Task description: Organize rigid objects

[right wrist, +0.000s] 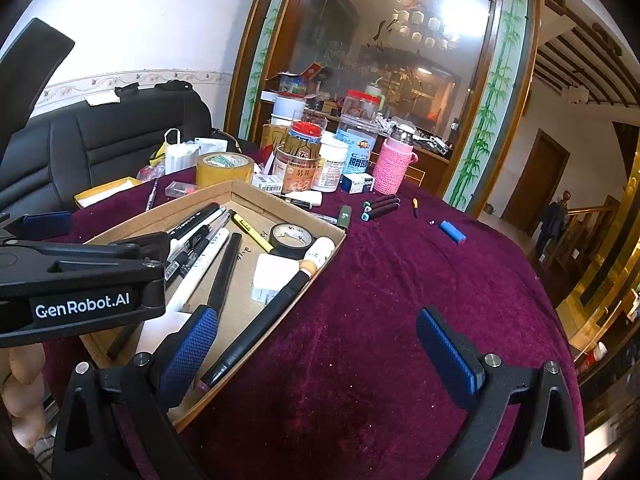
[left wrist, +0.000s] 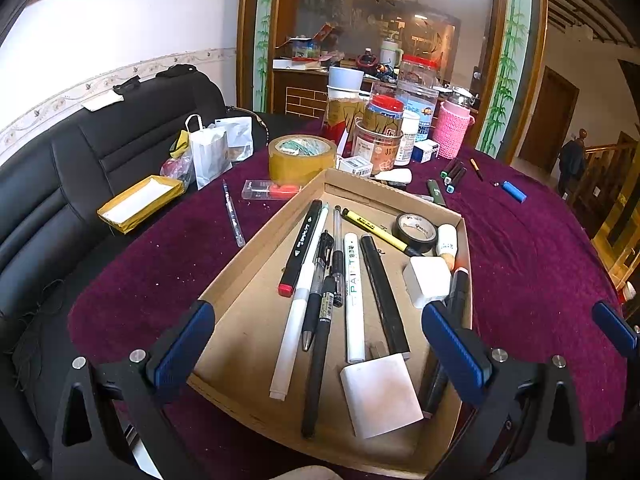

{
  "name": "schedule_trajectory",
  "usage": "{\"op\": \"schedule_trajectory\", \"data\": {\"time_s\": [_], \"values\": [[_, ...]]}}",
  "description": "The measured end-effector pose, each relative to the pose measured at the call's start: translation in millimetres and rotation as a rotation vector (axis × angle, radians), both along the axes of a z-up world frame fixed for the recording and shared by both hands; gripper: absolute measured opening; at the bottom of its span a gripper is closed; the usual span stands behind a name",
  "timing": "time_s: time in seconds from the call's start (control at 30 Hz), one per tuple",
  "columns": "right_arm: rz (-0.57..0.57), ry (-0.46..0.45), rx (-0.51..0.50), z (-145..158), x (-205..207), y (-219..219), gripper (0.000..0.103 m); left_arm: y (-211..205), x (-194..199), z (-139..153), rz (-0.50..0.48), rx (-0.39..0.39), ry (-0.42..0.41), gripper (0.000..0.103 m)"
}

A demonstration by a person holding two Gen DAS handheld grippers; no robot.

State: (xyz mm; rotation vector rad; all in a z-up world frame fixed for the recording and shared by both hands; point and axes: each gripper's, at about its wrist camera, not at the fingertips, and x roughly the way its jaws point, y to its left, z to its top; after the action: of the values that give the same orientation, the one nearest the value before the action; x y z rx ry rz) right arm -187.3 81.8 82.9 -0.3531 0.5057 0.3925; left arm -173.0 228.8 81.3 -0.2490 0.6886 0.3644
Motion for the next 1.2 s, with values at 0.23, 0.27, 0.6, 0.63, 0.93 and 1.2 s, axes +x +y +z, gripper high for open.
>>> {"op": "schedule_trajectory", "data": {"time_s": [0.23, 0.27, 0.6, 0.63, 0.93, 1.2], "values": [[0.001, 0.001, 0.001, -0.8, 0.4, -0.3, 0.101, -1.5, 3.1, -1.5, -0.004, -0.001, 0.006, 0.103], [0.002, 0.005, 0.003, -1.8, 0.7, -0.5, 0.101, -2.0, 3.5, -2.1, -0.006, 0.001, 0.008, 0.103], [0.008, 0.02, 0.003, -5.7, 3.0, 0.0, 0.101, -0.9, 7.3, -7.2, -0.001, -0.007, 0.029, 0.103], [0.009, 0.02, 0.002, -5.5, 2.8, 0.3, 0.101, -0.8, 7.3, -7.4, 0.001, -0.008, 0.03, 0.103], [0.019, 0.019, 0.007, -3.2, 2.7, 0.8, 0.101, -0.5, 7.2, -5.5, 0.005, -0.005, 0.034, 0.103], [0.023, 0.024, 0.028, -1.8, 2.1, -3.4, 0.101, -1.1, 5.1, -3.3, 0.013, 0.004, 0.04, 0.103]]}}
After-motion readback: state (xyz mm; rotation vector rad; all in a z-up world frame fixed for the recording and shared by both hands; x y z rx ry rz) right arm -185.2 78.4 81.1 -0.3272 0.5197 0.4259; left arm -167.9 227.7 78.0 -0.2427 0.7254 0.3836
